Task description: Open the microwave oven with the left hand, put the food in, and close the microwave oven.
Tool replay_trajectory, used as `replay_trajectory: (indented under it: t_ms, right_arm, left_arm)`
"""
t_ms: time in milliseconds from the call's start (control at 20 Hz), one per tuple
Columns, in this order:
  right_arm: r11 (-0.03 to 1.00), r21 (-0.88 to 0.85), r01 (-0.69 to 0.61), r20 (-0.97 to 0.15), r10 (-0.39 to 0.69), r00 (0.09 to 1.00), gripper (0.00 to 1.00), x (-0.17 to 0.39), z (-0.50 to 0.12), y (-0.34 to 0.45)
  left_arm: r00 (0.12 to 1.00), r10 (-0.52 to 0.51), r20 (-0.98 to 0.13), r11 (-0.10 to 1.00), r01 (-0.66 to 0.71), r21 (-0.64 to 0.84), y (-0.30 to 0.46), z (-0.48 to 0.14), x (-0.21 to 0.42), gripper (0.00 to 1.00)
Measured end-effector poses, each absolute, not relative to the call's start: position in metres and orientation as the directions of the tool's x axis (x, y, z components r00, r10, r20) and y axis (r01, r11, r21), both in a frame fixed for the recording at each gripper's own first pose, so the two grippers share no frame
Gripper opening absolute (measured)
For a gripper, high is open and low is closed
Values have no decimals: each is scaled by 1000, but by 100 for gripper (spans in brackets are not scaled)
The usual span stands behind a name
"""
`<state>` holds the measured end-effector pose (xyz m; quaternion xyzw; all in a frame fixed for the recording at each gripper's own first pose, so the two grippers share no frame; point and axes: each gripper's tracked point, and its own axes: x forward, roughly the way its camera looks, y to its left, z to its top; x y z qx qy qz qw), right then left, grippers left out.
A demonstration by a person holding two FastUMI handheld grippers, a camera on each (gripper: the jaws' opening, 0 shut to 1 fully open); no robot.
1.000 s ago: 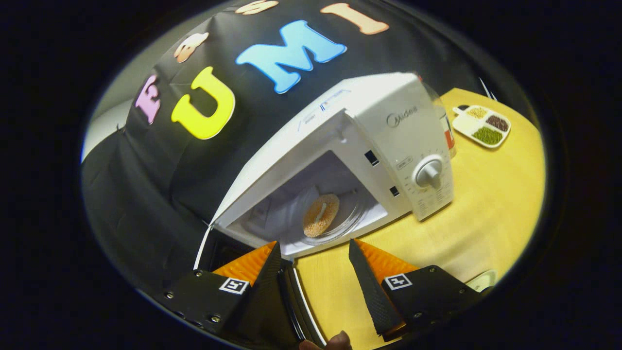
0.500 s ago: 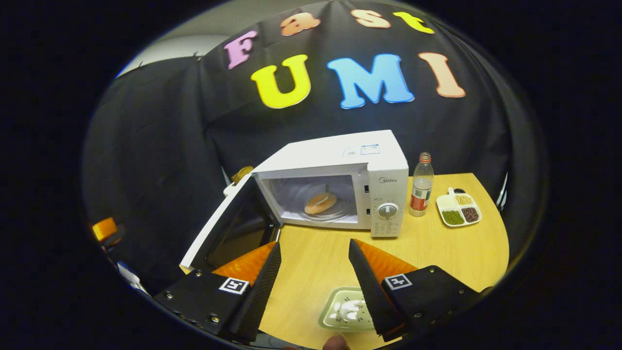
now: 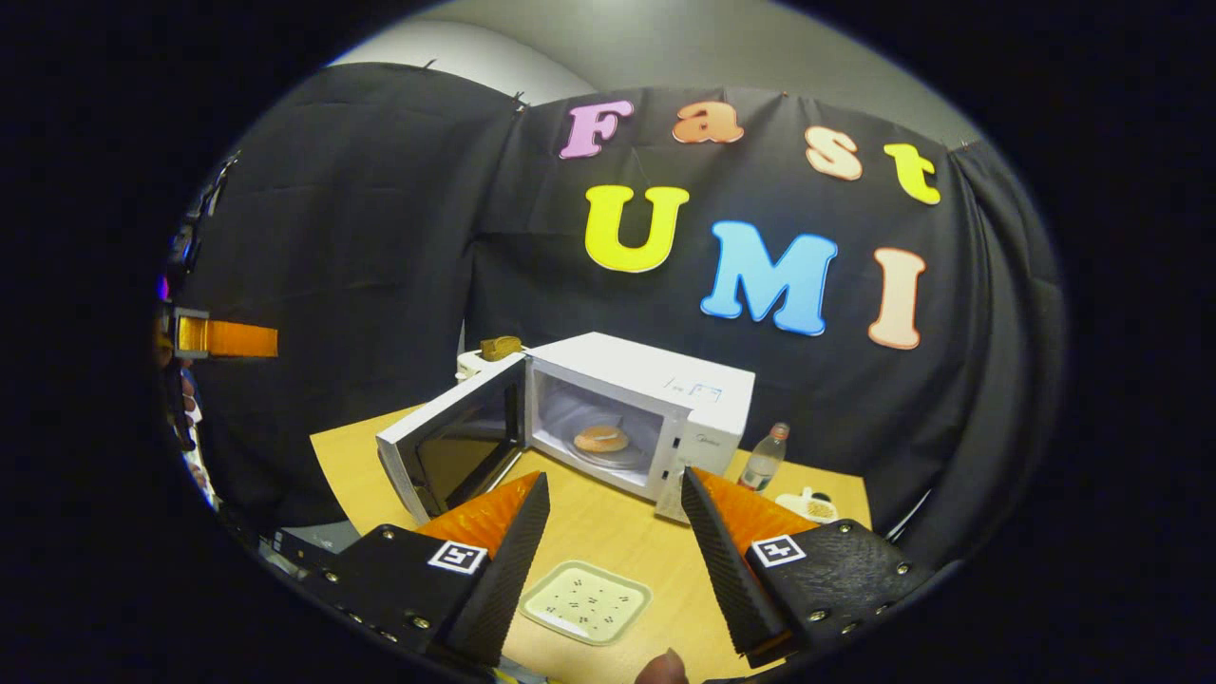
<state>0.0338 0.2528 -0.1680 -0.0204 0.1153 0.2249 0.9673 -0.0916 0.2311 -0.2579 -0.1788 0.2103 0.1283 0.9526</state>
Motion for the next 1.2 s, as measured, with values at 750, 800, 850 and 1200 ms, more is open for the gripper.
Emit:
replay_trajectory:
  t_ms: [750, 800, 850, 1200]
  right_arm:
    - [945, -10, -326, -271, 311, 911, 82, 21, -175, 295]
    - [950, -15, -312, -279, 296, 914, 82, 26, -175, 297]
    - [954, -26, -299, -294, 278, 914, 82, 29, -177, 297]
    - [971, -84, -226, -370, 180, 911, 82, 29, -193, 283]
  left_arm:
    - [854, 68, -516, 960, -197, -200, 284, -402, -32, 90]
    - [828, 70, -556, 965, -198, -174, 296, -430, -31, 93]
    - [797, 62, -601, 965, -201, -166, 304, -455, -33, 95]
    - [782, -74, -619, 966, -98, -239, 259, -514, -11, 100]
